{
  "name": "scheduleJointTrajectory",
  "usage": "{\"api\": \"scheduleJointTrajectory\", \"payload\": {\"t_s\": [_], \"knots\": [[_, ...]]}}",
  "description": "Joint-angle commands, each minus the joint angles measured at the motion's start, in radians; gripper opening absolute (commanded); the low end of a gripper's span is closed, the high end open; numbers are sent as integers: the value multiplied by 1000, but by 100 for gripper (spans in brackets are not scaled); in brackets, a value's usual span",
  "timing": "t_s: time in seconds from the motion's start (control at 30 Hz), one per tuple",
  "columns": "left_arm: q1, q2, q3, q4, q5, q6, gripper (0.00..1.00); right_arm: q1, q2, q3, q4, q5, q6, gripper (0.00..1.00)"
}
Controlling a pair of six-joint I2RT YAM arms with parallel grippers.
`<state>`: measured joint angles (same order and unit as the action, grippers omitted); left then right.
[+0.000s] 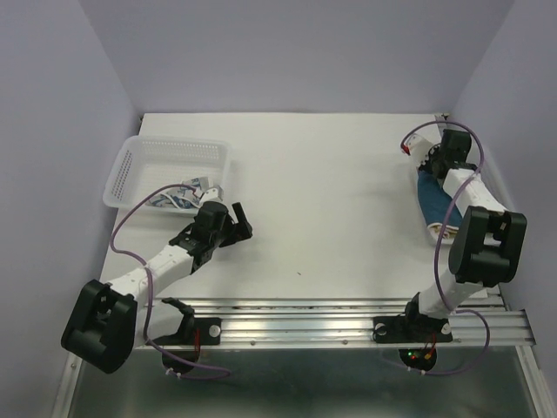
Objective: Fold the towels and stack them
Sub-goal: Neatly place the folded towel into the bin
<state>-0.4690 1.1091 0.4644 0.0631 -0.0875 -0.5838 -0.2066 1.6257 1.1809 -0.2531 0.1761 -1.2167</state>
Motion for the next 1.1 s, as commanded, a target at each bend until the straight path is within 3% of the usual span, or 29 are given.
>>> {"api": "scheduleJointTrajectory", "payload": {"t_s": [0.0, 0.23, 0.7, 0.87, 0.93, 0.97, 1.07], "knots": [[7, 12, 14, 23, -20, 15, 99, -14, 36, 63, 86, 13, -46, 8], [12, 40, 22, 21, -21, 16, 99, -17, 98, 98, 90, 46, -61, 17], [15, 32, 23, 12, -21, 10, 99, -50, 163, 120, 166, 13, -109, 21], [15, 32, 28, 9, -20, 9, 99, -51, 169, 132, 163, -18, -86, 55], [15, 34, 29, 7, -15, 7, 99, -51, 154, 119, 187, -29, -73, 95], [15, 32, 31, 6, -11, 7, 99, -51, 145, 114, 192, -36, -73, 100], [15, 18, 31, 6, -5, 1, 99, -51, 103, 109, 189, -58, -58, 100]]}}
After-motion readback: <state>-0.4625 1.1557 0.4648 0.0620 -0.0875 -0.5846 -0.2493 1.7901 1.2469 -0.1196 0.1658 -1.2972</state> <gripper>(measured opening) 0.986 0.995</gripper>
